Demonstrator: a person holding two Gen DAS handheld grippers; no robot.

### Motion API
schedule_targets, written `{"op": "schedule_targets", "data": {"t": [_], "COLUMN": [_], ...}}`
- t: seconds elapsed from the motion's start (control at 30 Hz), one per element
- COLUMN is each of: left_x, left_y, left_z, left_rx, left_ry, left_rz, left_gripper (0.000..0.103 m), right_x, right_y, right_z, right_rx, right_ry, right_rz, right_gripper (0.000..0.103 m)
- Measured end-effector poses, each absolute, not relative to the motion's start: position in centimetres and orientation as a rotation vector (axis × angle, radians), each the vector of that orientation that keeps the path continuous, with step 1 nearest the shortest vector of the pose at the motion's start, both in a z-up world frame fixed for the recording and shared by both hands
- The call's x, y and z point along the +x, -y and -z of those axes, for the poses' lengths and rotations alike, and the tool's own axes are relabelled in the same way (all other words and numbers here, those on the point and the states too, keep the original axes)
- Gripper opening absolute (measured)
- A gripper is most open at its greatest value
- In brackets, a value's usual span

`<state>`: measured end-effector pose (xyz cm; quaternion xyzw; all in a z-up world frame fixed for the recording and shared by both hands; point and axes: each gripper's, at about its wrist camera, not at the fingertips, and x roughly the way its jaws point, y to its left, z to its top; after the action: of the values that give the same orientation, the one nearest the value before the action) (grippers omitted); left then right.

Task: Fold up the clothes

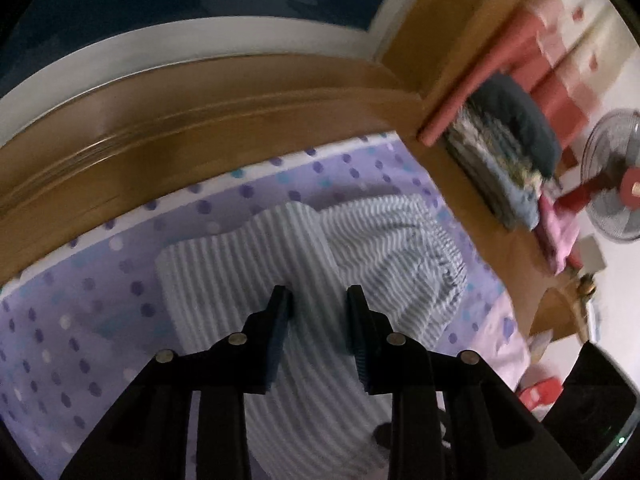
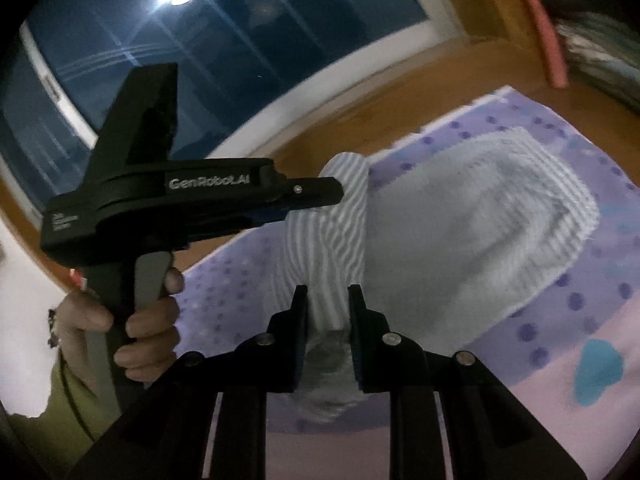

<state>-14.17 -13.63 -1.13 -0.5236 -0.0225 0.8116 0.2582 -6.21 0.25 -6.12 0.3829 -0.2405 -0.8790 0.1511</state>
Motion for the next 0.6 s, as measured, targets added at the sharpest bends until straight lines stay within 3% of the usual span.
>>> {"op": "schedule_targets", "data": {"t": [0.3,0.5,0.6], "left_x": [-13.2,-14.1,-14.8], "left_y": [13.5,13.3,12.5], "left_z": [-0.3,-0.1,1.3], "left_rx": [-1.405,-1.404,-1.438], "left_ry": [0.02,-0.045,-0.041], "left_rz": [-2.206,-2.211,-2.169], "left_gripper": [0.03,0.03,0.03], "right_x": [-8.0,-5.3,-5.3], "right_y": [-4.9,-2.8,-0.3], "right_z": [9.6,3.9,4.0], "right_rx": [1.285,1.083,1.094], "right_ry": [0.832,0.549,0.438], "right_rz": [2.551,2.722,2.677], "right_gripper": [0.027,0.028,0.028]}}
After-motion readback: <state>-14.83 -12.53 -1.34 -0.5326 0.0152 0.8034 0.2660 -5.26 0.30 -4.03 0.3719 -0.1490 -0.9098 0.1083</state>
